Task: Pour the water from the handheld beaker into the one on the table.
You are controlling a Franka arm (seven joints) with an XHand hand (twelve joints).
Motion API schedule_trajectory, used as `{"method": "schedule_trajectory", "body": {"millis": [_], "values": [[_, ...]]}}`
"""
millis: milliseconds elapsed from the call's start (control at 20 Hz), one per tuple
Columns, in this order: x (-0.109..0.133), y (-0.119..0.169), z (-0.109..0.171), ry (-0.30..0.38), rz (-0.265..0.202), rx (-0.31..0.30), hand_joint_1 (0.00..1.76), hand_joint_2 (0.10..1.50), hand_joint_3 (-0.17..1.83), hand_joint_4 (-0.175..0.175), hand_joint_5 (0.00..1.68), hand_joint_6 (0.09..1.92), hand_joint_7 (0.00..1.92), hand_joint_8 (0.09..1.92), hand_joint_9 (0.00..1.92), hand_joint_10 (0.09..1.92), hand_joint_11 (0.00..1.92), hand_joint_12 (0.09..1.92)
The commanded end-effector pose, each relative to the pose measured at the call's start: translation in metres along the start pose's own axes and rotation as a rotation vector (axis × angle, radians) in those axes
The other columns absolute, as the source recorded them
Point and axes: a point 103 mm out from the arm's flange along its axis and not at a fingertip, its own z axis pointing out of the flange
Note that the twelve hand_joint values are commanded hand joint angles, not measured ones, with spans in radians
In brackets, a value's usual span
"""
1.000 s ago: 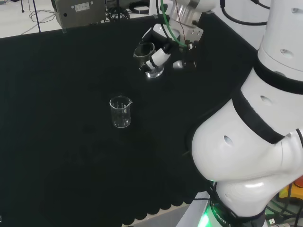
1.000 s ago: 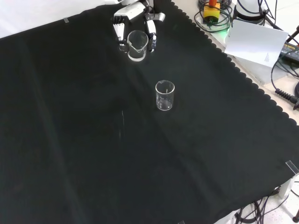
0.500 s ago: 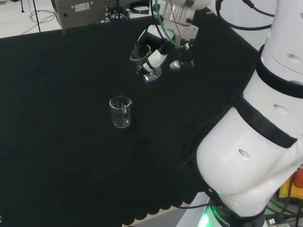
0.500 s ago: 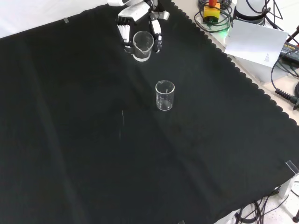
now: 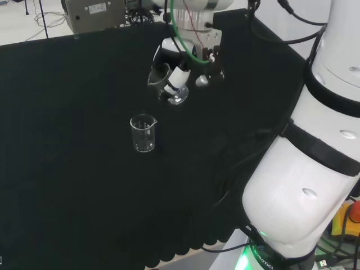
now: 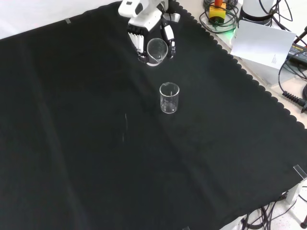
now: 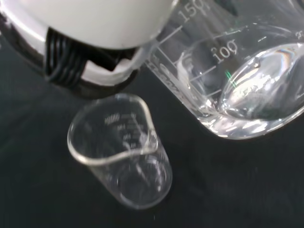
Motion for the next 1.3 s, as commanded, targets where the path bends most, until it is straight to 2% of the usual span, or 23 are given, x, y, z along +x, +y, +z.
{"method": "schedule_trajectory", "body": {"millis": [50,350,950,1300], "values": [[-0.036,-0.029,0.037,-0.096,0.137,0.208,1.32,0.58,0.72,-0.175,1.34,0.55,1.4,0.51,1.85,0.14,1.54,0.56],[-0.034,-0.033,0.039,-0.121,0.15,0.232,1.32,0.58,0.73,-0.175,1.33,0.57,1.39,0.53,1.85,0.15,1.54,0.56],[-0.006,-0.028,0.039,-0.148,0.113,0.252,1.32,0.58,0.74,-0.175,1.31,0.61,1.37,0.58,1.84,0.17,1.53,0.57],[0.002,-0.02,0.042,-0.168,0.111,0.263,1.32,0.58,0.74,-0.175,1.31,0.61,1.37,0.58,1.84,0.17,1.53,0.57]]}}
